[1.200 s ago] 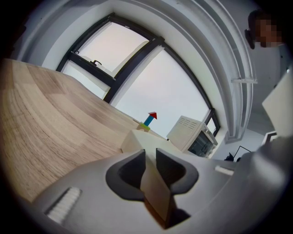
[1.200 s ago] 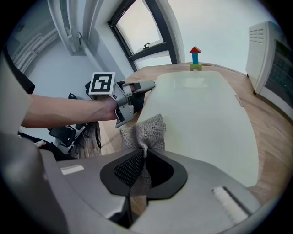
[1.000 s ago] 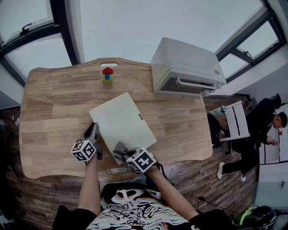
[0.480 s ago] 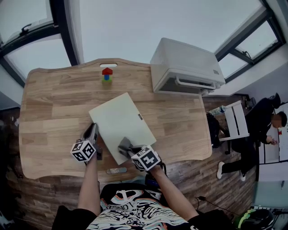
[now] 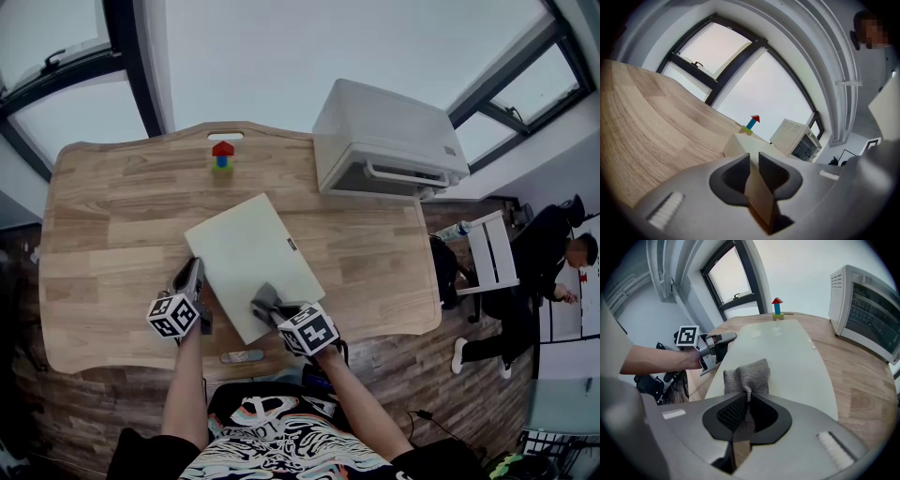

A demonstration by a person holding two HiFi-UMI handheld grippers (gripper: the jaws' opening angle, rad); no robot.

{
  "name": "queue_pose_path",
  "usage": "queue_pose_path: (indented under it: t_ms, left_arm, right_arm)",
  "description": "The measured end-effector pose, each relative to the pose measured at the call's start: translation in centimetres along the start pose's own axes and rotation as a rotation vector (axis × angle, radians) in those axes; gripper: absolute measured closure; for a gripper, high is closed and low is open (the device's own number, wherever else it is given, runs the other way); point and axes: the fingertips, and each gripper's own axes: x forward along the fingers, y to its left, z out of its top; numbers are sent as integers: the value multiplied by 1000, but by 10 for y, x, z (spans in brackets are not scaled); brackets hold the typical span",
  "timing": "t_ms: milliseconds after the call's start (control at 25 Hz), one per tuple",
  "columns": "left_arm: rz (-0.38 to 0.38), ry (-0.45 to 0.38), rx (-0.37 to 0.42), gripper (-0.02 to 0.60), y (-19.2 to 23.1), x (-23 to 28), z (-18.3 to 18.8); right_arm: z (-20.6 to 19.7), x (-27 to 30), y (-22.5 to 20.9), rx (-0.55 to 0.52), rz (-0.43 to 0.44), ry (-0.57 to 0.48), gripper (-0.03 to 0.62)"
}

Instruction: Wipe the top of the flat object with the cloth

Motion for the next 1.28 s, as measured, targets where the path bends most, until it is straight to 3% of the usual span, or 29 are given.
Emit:
queue_pose_path:
  t_ms: [1280]
  left_arm:
    - [-4,-1,6,469,0,-1,0]
  right_arm:
    - [-4,-27,-76,98,-170,-90,574]
